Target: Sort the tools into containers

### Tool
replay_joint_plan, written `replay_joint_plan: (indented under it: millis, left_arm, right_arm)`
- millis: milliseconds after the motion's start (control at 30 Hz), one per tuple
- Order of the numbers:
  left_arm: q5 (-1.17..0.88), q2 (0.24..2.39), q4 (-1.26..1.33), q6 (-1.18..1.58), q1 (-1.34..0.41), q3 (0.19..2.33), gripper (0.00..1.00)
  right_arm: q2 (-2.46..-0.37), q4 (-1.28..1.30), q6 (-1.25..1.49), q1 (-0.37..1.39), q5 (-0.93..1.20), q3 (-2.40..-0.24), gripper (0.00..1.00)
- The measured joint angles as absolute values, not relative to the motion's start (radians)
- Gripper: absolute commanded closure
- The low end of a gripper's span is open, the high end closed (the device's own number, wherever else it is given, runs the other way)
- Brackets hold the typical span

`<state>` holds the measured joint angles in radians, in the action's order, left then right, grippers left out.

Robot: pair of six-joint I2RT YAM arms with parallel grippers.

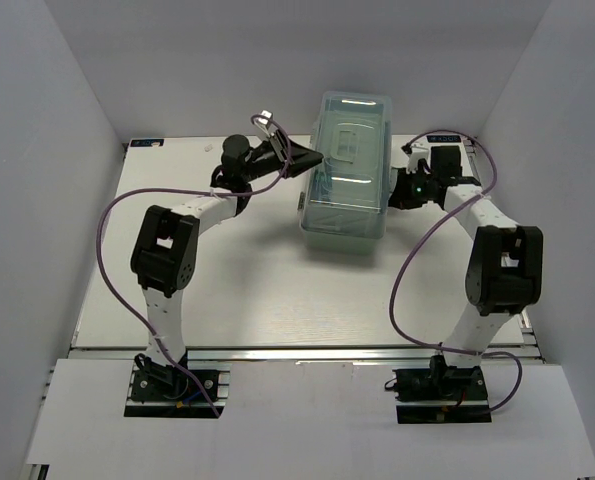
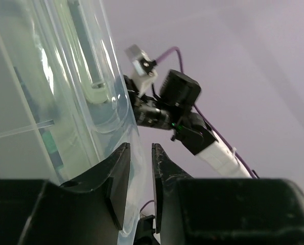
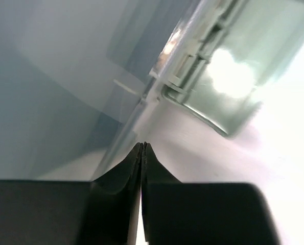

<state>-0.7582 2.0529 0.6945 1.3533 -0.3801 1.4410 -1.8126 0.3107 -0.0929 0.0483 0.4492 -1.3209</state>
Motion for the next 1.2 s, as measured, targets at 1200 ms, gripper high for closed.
replay_joint_plan:
  millis: [1200]
  left_arm:
    - [-0.604,2.151,-0.142,0.774,-0.312,1.762,0.50]
  right_arm:
    - [-2.227,-0.115,0.211,-0.117,0.964,-1.540,0.95]
